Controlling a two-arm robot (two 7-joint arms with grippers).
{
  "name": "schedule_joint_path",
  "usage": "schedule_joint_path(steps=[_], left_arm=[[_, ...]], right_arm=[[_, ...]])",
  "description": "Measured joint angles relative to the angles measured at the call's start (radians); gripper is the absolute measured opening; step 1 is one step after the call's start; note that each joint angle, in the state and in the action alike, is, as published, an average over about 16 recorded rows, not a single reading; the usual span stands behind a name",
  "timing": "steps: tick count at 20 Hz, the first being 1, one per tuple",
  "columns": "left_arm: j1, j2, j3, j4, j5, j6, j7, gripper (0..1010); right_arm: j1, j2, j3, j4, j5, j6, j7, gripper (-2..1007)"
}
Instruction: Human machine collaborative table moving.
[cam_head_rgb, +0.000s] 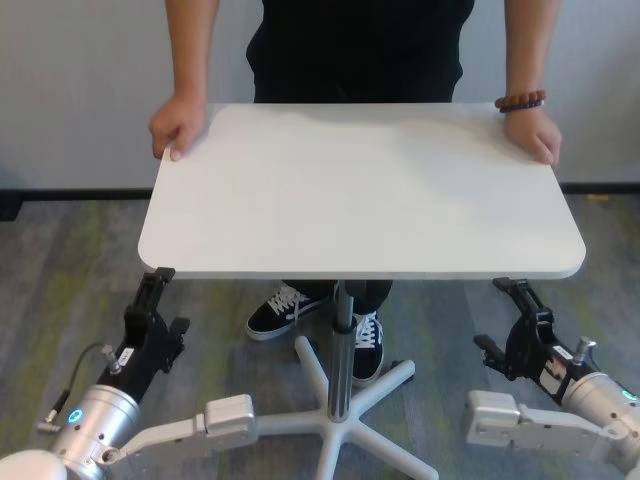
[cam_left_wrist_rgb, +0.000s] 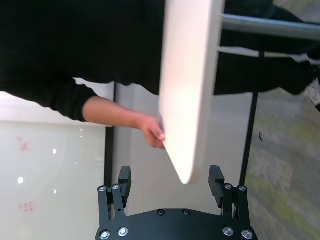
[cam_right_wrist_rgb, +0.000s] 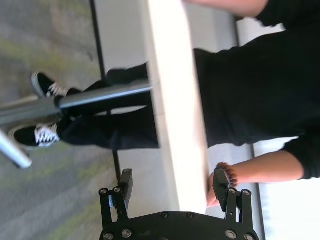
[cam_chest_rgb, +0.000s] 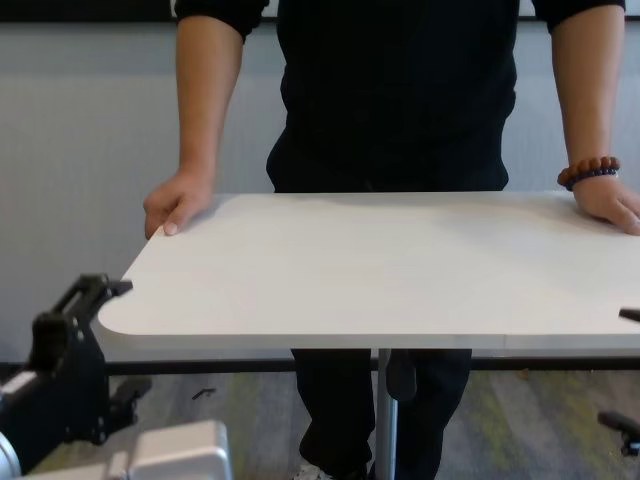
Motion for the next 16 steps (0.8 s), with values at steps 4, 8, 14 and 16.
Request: schedule_joint_path(steps=[4,8,14,16], left_arm=[[0.035,0.015,-0.029,-0.070,-0.051,-0.029,-0.041,1003],[0.051,0.015,-0.063,-0.112,-0.150,-0.075,-0.117,1003],[0.039,-0.017,-0.125,-0.111,-0.378,-0.148,-0.270,1003],[0.029,-0.033,-0.147,-0.100,-0.466,-0.167,-0.323,1003]], right_arm=[[-0.043,0.006,0.038,-0.055,0.086,-0.057,0.016,1003],[-0.063,-0.001,0.071,-0.068,0.203,-0.153,0.041,1003],[-0.061,-0.026,0.110,-0.028,0.409,-0.328,0.098,1003],[-0.055,-0.035,0.119,-0.008,0.473,-0.379,0.119,1003]])
